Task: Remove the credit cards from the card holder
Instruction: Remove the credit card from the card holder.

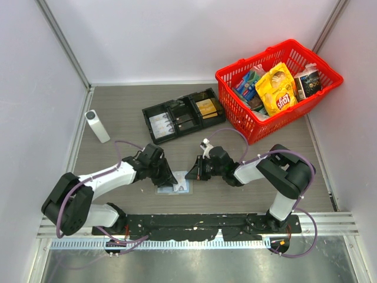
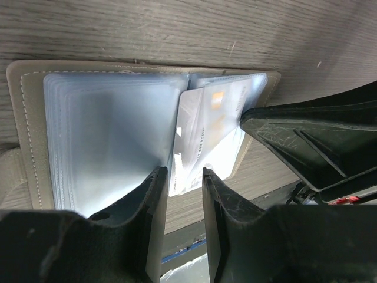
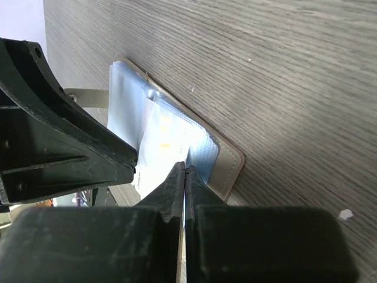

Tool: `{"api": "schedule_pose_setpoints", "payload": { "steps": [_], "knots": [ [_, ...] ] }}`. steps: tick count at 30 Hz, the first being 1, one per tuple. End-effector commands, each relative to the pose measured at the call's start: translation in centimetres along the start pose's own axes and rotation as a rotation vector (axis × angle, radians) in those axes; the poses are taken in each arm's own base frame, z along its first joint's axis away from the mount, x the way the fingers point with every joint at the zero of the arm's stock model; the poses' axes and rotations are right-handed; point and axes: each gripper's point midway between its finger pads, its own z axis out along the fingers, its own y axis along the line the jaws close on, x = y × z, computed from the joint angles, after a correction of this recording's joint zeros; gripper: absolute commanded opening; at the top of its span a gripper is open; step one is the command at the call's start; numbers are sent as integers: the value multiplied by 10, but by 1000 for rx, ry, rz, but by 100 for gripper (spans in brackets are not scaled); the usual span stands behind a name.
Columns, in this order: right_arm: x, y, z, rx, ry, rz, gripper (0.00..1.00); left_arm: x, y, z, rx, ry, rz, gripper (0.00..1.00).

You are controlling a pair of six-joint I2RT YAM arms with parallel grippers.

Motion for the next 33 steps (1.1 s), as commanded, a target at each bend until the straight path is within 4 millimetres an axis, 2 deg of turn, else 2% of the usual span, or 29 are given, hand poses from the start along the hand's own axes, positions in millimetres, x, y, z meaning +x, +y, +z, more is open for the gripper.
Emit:
{"api": "schedule_pose_setpoints", "payload": {
  "steps": [1,12,27,33],
  "knots": [
    [38,-57,-8,210,108,32,2,-2,-7,3,33,-9,13,33],
    [38,-57,-9,211,109,28,2,-14,25,16,-87,-86,25,33],
    [38,-57,-10,210,106,22,3,-29,16,14,88,-227,-8,31],
    [37,-58,-8,211,109,20,2,-34,0,3,181,-269,13,24]
  ]
}}
